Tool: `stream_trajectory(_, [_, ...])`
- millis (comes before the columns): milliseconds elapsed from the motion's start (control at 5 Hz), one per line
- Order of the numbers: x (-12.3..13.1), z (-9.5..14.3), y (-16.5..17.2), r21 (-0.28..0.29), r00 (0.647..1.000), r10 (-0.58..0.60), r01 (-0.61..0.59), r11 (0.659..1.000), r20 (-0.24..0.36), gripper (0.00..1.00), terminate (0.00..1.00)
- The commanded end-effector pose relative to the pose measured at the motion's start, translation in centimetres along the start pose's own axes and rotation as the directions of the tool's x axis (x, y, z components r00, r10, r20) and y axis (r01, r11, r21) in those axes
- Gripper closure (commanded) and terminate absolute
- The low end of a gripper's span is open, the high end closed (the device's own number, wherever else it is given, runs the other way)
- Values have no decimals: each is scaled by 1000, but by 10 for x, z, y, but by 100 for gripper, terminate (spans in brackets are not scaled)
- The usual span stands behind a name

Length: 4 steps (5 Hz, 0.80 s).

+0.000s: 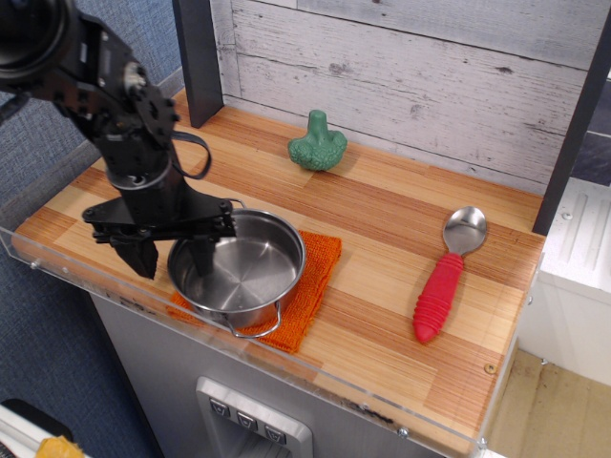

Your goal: Move the metal pot to the front left corner of the table.

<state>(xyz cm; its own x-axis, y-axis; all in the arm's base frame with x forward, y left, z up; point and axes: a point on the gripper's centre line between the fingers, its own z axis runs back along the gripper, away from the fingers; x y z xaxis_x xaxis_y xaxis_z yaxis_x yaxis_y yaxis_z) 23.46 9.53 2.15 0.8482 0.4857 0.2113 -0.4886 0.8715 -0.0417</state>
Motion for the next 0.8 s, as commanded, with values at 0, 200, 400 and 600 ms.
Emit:
stream_trajectory(0, [12, 19, 6, -56, 997, 67, -65, 996, 41, 100, 0])
stream_trajectory(200, [16, 29, 4, -86, 993, 110, -106, 991, 41, 100, 0])
stream_trajectory(400, [17, 46, 3, -119, 993, 114, -108, 987, 44, 100, 0])
stream_trajectory(600, [17, 68, 8, -138, 990, 127, -116, 984, 69, 100, 0])
